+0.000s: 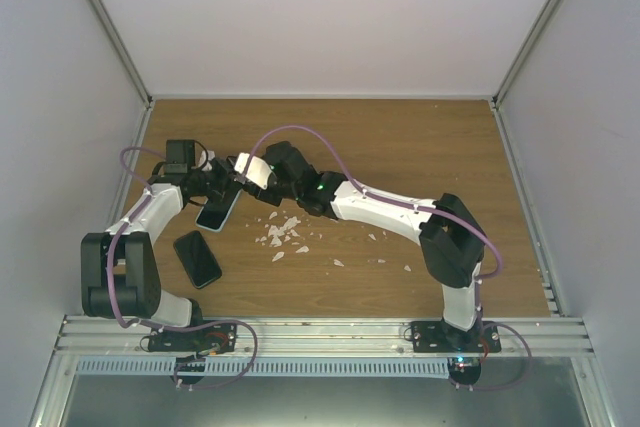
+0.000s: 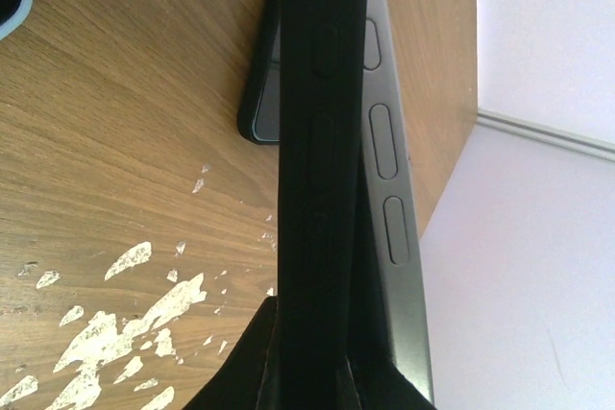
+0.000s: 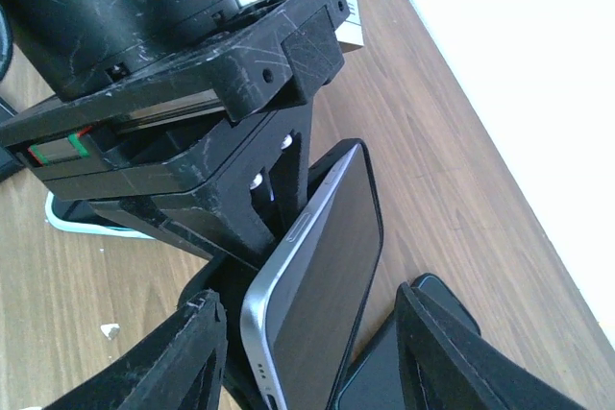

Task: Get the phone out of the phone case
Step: Remove the phone case from the phone.

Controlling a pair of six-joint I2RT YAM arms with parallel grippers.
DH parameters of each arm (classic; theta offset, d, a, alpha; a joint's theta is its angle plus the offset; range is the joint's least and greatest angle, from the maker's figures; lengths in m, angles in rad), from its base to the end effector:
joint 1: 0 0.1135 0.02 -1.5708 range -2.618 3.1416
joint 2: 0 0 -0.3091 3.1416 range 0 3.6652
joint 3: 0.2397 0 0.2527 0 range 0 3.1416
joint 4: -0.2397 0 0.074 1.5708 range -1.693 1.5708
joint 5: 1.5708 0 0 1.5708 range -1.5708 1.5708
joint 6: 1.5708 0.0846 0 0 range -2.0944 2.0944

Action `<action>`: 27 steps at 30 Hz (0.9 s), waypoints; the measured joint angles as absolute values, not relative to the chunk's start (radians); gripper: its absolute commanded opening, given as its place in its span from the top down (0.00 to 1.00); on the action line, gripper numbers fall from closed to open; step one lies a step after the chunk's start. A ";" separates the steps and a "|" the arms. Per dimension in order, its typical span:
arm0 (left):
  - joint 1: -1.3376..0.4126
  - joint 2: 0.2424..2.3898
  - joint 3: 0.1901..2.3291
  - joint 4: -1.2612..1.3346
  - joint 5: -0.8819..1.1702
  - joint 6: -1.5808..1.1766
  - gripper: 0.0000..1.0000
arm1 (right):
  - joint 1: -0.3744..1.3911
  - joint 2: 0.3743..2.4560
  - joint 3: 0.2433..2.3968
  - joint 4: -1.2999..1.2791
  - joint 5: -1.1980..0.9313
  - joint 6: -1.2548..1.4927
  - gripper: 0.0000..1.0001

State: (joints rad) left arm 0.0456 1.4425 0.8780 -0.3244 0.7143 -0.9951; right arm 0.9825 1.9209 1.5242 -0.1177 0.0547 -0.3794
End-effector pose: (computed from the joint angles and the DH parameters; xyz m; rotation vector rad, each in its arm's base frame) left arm 0.3091 -0.0414 0.2323 -0.9819 2.3975 -1.2690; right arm 0.2889 0.4247 0.2864 -1.2953 1.6519 0.3089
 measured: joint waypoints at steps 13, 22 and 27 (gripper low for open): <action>0.033 1.443 0.878 -0.308 0.722 -0.995 1.00 | 0.986 1.949 1.509 -0.057 0.111 -0.443 0.55; 0.020 1.444 0.878 -0.304 0.727 -0.986 1.00 | 0.986 1.972 1.493 0.001 0.138 -0.485 0.56; 0.020 1.444 0.881 -0.302 0.728 -0.980 1.00 | 0.982 1.975 1.473 0.043 0.146 -0.501 0.58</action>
